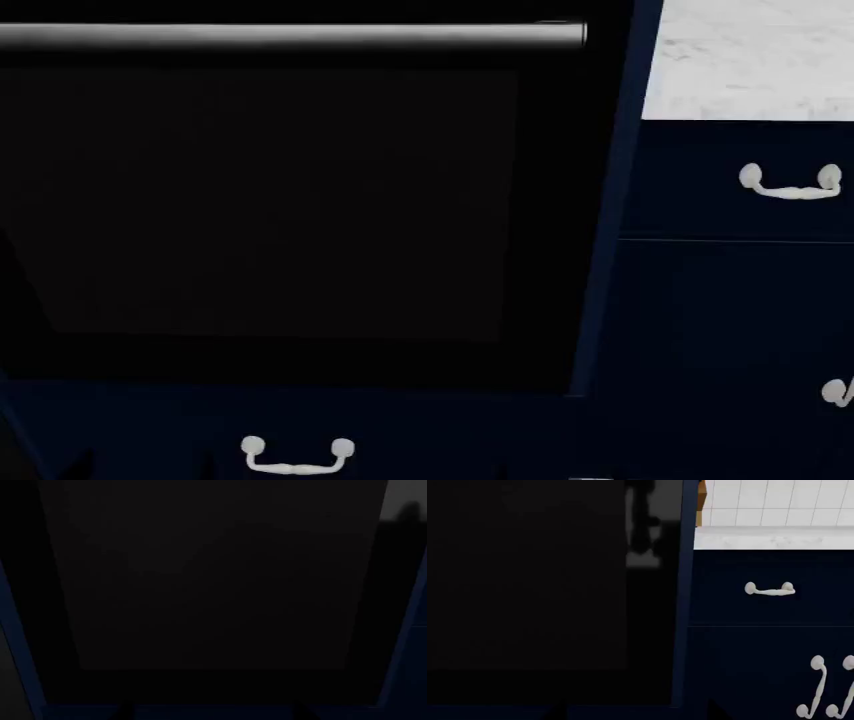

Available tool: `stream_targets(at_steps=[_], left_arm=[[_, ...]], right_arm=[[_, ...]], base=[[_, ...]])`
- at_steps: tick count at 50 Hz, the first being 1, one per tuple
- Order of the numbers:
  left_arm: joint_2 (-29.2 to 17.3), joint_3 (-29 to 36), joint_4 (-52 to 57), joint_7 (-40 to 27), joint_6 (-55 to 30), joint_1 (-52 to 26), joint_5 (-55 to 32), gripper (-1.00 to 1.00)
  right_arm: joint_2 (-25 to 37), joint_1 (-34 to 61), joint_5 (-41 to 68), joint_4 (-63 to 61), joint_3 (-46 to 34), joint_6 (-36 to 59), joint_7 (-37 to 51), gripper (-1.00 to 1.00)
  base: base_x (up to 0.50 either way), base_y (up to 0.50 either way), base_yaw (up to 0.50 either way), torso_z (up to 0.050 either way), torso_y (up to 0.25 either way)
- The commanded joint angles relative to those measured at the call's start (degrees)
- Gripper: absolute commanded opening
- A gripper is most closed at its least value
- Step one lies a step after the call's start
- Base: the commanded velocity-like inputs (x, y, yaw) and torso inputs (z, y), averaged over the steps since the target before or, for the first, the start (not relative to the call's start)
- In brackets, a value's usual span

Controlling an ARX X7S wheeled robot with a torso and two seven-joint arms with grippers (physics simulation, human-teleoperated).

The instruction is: Press the stop button on the microwave

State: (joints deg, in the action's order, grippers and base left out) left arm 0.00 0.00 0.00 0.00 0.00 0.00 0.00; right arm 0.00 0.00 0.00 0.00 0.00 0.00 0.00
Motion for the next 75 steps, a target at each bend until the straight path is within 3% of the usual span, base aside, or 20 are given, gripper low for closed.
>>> stream_targets(at_steps=[1, 13, 27, 40, 50, 55, 63, 75], left_arm=[[-0.57, 0.64, 0.00, -0.64, 0.00, 0.00, 0.00, 1.00], [-2.93, 3.20, 1.38, -3.19, -0.85, -0.06, -1.06, 1.00], [-5.49, 4.66, 2.14, -3.83, -2.18, -0.37, -1.30, 1.00], [-10.76, -1.02, 0.98, -8.52, -3.10, 2.22, 0.36, 1.00], [-13.52, -6.31, -11.31, -9.91, 1.81, -0.55, -2.32, 1.00], [-14.16, -6.41, -24.61, -9.91, 7.04, -1.52, -1.91, 1.00], [-15.46, -6.03, -74.91, -9.81, 31.56, -16.19, -0.84, 1.00], [-13.94, -8.05, -74.99, -10.52, 15.78, -10.80, -0.02, 1.00]], right_arm=[[0.54, 0.00, 0.00, 0.00, -0.72, 0.00, 0.72, 1.00], [2.66, 0.72, 1.25, -4.54, -3.36, 4.60, 4.10, 1.00], [4.11, 2.81, 0.98, -15.09, -5.74, 13.07, 6.41, 1.00], [5.16, 6.57, -0.16, -24.37, -8.10, 20.45, 7.86, 1.00], [6.05, 9.21, -0.94, -28.82, -9.48, 24.29, 8.92, 1.00], [6.67, 12.00, -1.40, -32.33, -9.71, 28.02, 9.16, 1.00], [7.13, 18.26, -1.44, -38.09, -9.91, 35.41, 8.89, 1.00], [7.22, 30.58, -1.30, -39.85, -9.84, 45.83, 8.51, 1.00]], base=[[0.00, 0.00, 0.00, 0.000, 0.000], [0.00, 0.00, 0.00, 0.000, 0.000], [0.00, 0.00, 0.00, 0.050, 0.029], [0.00, 0.00, 0.00, 0.050, 0.029], [0.00, 0.00, 0.00, 0.050, 0.029], [0.00, 0.00, 0.00, 0.050, 0.031], [0.00, 0.00, 0.00, 0.050, 0.030], [0.00, 0.00, 0.00, 0.050, 0.029]])
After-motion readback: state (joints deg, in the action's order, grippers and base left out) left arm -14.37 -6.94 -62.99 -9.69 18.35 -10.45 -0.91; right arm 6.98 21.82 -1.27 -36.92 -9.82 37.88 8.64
